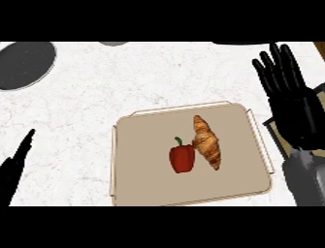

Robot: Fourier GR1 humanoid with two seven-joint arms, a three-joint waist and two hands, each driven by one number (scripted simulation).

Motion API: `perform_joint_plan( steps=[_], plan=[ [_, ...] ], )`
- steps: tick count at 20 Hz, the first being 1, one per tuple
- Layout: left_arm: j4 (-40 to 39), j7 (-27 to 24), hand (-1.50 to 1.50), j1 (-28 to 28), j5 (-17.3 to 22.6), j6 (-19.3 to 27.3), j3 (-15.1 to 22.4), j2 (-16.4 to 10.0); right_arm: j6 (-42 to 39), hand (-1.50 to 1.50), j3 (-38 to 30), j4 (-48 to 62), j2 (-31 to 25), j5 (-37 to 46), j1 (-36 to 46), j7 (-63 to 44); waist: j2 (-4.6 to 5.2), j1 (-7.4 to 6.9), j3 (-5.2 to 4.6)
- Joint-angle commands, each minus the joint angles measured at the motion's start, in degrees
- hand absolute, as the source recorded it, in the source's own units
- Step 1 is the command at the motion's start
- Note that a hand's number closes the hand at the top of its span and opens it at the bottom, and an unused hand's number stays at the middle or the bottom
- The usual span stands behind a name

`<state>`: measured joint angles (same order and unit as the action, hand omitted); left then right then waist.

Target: Pick the bell pepper from the tray and place it in the tiered shelf

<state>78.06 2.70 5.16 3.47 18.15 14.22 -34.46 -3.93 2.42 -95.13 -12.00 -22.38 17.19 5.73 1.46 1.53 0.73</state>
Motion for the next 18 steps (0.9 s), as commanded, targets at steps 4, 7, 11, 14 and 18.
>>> perform_joint_plan(
  steps=[4, 7, 11, 14, 18],
  plan=[
    [9.1, -1.4, 0.0, -6.8, 5.2, -4.1, -0.8, 3.3, -11.0, 1.5, -3.2, 4.9, 2.9, -10.3, 4.8, 8.8, -1.29, -2.76, -0.49],
    [10.4, -3.2, 0.0, -8.1, 8.1, -4.7, -1.0, 5.7, -7.2, 1.5, -1.6, 8.6, -12.7, 9.4, 2.4, 1.6, -1.06, -0.74, -1.99],
    [13.0, -1.7, 0.0, -10.1, 13.0, -8.5, -1.9, 6.4, -11.6, -1.5, 1.4, 22.6, -2.5, 2.0, 0.6, 4.5, -0.92, -2.94, -0.65],
    [18.9, 2.4, 0.0, -8.1, 12.4, -6.8, -1.9, 5.2, -20.4, -1.5, 5.5, 24.5, -2.4, 4.5, -0.5, 12.5, -1.36, -2.84, -0.61],
    [18.6, 1.6, 0.0, -7.4, 13.1, -7.6, -3.6, 6.6, -29.7, -1.5, 3.0, 24.0, -8.9, 4.5, -2.6, 17.8, -1.5, -1.93, -0.69]
  ],
)
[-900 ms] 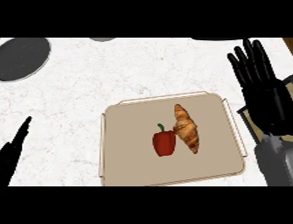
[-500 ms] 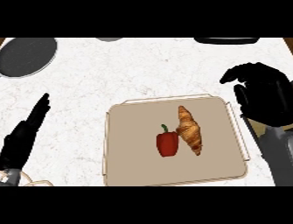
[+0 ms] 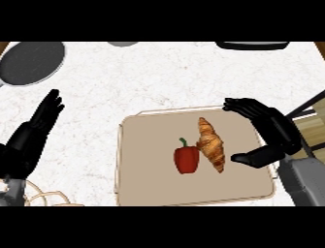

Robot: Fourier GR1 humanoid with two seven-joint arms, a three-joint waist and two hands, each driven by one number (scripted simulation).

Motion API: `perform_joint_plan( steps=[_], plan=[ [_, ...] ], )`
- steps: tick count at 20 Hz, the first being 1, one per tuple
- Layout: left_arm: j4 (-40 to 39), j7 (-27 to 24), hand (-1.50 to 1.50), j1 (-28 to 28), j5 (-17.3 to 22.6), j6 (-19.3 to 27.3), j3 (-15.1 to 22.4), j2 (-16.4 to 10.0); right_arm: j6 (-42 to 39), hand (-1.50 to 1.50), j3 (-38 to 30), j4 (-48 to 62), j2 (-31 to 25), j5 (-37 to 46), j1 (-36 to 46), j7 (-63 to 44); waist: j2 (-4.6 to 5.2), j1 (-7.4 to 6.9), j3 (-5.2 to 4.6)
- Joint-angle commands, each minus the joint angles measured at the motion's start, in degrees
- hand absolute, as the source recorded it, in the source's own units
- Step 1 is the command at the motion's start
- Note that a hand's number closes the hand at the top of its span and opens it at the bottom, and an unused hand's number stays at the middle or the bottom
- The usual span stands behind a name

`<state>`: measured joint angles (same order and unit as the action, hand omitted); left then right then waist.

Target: Pick the bell pepper from the tray and place it in the tiered shelf

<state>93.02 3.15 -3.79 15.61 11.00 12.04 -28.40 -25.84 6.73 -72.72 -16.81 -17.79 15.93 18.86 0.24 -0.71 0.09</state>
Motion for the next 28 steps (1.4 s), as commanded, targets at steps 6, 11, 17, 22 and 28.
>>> perform_joint_plan(
  steps=[6, 11, 17, 22, 28],
  plan=[
    [3.9, 3.9, 0.0, 0.8, -0.9, 1.0, -1.4, 1.7, -5.0, -1.5, -1.9, -6.7, -10.1, 5.5, -3.1, 1.2, -0.52, 1.14, -0.08],
    [5.6, 4.8, 0.0, 1.1, 0.7, -1.0, -2.8, 0.3, -1.7, -1.5, 2.5, -8.1, -10.3, 13.8, 0.7, -2.0, -0.41, 0.3, -0.08],
    [1.9, 1.5, 0.0, 1.3, -1.1, -3.0, -3.2, 2.9, -2.0, -1.5, 6.1, -16.8, -7.1, 14.3, 2.5, -16.7, -0.28, 0.51, -0.12],
    [4.8, 3.9, 0.0, 1.8, -3.6, -1.3, -1.8, 5.0, 2.4, -1.5, 11.1, -18.0, -3.1, 24.5, 3.8, -19.5, -0.26, 0.22, -0.09],
    [0.2, 1.1, 0.0, 1.4, -2.2, -6.2, -6.8, 4.1, 2.7, -1.5, 13.7, -17.8, -1.7, 33.4, 1.9, -19.7, -0.23, 0.46, -0.1]
  ],
)
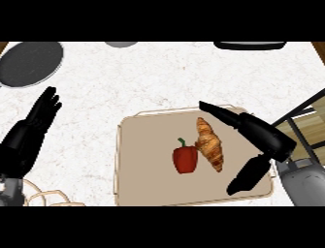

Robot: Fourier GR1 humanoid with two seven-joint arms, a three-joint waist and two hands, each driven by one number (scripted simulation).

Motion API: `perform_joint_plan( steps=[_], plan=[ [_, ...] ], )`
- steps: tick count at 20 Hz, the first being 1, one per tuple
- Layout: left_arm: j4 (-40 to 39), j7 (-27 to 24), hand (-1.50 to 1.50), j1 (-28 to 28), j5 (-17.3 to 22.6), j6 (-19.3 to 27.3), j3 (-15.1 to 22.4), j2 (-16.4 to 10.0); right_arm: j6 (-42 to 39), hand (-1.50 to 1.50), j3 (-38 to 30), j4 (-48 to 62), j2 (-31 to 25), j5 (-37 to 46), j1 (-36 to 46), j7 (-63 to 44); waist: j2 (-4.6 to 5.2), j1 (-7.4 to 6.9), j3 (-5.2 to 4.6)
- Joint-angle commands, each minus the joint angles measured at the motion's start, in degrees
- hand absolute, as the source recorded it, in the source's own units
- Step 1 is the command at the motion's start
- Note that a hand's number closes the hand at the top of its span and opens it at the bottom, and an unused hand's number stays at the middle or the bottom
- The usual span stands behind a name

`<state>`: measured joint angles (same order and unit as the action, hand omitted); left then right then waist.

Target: Pick the bell pepper from the tray and place it in the tiered shelf

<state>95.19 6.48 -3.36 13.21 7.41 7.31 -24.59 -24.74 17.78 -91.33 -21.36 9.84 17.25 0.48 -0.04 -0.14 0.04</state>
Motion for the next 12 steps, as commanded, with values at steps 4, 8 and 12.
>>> perform_joint_plan(
  steps=[4, 8, 12],
  plan=[
    [-3.2, 0.0, 0.0, -2.3, -1.8, -2.6, -2.0, 3.0, -1.9, -1.5, 1.4, -5.4, 4.4, 5.4, 0.9, -8.0, 0.01, 0.18, -0.05],
    [-1.8, 2.5, 0.0, -2.9, -4.2, -1.5, -0.8, 4.8, -3.3, -1.5, 3.1, -0.6, 6.5, 9.6, 2.4, -7.5, 0.02, 0.1, -0.05],
    [-1.4, 1.5, 0.0, -2.5, -6.8, -0.2, 0.0, 6.7, -5.6, -1.5, 4.8, 2.2, 6.9, 11.8, 0.8, -7.1, 0.06, 0.07, -0.04]
  ],
)
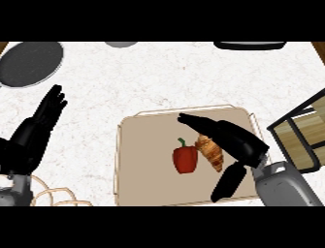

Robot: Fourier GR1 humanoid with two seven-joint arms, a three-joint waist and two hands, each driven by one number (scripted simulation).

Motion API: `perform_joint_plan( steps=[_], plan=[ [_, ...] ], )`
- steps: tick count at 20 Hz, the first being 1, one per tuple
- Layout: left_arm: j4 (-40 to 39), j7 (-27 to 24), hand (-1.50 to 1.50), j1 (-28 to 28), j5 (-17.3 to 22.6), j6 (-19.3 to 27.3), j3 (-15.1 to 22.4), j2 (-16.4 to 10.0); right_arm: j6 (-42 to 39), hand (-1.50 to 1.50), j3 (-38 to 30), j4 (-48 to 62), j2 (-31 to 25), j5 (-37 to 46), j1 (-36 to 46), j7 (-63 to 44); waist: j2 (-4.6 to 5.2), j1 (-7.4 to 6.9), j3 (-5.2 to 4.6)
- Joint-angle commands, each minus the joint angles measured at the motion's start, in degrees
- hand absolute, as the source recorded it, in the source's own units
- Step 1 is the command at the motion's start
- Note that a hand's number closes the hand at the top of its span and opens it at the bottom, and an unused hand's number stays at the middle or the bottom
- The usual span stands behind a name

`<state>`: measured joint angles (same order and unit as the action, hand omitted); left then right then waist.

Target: Pick the bell pepper from the tray and place it in the tiered shelf

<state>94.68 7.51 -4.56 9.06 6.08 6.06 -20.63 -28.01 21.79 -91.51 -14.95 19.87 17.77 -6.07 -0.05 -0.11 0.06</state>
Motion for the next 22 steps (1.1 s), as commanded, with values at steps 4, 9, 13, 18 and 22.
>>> perform_joint_plan(
  steps=[4, 9, 13, 18, 22],
  plan=[
    [-0.2, -1.3, 0.0, 1.8, 0.1, -3.1, -2.5, 0.4, -2.0, -1.5, 4.5, 2.6, 4.3, 6.5, 1.1, -5.1, 0.05, -0.22, -0.07],
    [2.7, 4.1, 0.0, 0.4, 0.3, -3.9, -4.5, 0.3, -1.6, -1.5, 3.7, 1.5, 3.9, 12.0, 0.6, -4.8, 0.01, -0.11, -0.05],
    [5.2, 5.6, 0.0, 0.8, -2.2, -1.8, -2.0, 3.0, -4.2, -1.5, 2.0, -1.0, 3.3, 13.5, 2.1, -9.6, -0.04, 0.01, -0.06],
    [0.9, -0.2, 0.0, 2.4, -3.8, -4.1, -3.5, 4.8, -7.9, -1.5, 1.1, 0.4, 2.8, 15.0, 0.3, -8.5, 0.0, 0.09, -0.07],
    [0.7, 1.7, 0.0, 1.0, -1.0, -8.3, -8.1, 2.5, -3.4, -1.5, 1.3, 9.8, 4.9, 19.5, 1.4, -1.5, 0.06, -0.16, -0.05]
  ],
)
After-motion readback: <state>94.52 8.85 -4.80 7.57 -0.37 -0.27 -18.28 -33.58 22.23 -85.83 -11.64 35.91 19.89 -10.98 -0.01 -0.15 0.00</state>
